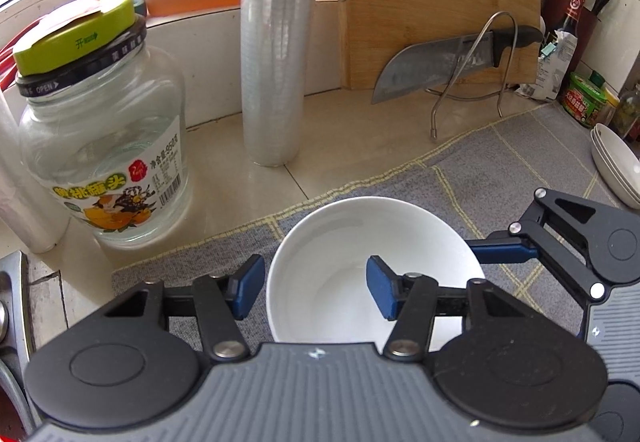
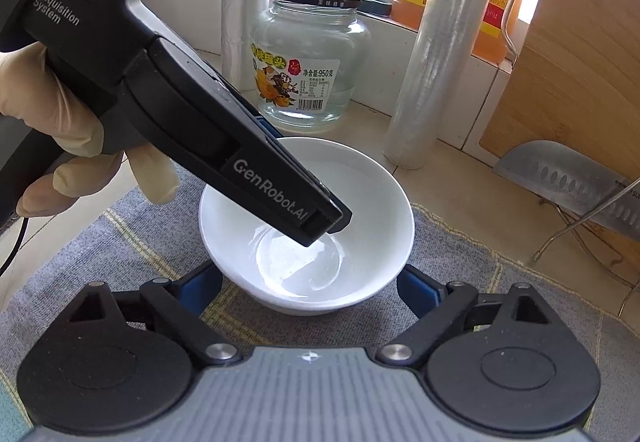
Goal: Organize plates and bowls
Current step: 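Grasp the white bowl rim with the right tool while the left tool grips the opposite rim, then lift and carry the white bowl with both tools onto the bowl stack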
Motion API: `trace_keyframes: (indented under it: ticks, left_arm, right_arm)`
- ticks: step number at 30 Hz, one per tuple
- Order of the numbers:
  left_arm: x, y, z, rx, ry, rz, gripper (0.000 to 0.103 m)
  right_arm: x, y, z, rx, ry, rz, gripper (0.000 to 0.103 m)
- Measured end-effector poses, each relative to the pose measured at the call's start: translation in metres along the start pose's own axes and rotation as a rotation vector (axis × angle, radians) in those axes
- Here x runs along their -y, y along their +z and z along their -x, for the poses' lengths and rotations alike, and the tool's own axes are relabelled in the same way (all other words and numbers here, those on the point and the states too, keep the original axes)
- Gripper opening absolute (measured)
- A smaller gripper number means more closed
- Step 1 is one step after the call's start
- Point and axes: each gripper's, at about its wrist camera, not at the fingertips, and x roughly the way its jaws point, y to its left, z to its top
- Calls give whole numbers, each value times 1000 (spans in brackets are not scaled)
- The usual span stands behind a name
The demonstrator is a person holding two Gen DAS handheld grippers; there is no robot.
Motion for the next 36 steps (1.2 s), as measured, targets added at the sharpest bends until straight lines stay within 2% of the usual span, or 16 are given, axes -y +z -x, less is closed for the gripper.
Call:
trace_keyframes:
  ticks: [5, 19, 36]
  left_arm:
    - [0, -1, 0, -2, -5, -2, 54]
    - [5, 2, 2, -5, -8, -19, 51]
    - [30, -1, 28, 10, -18, -48, 51]
  right_arm:
    - [1, 1, 1, 9, 16, -6, 91]
    - [2, 3, 4, -4, 26, -16, 91]
    - [2, 0, 40, -5, 36, -11, 91]
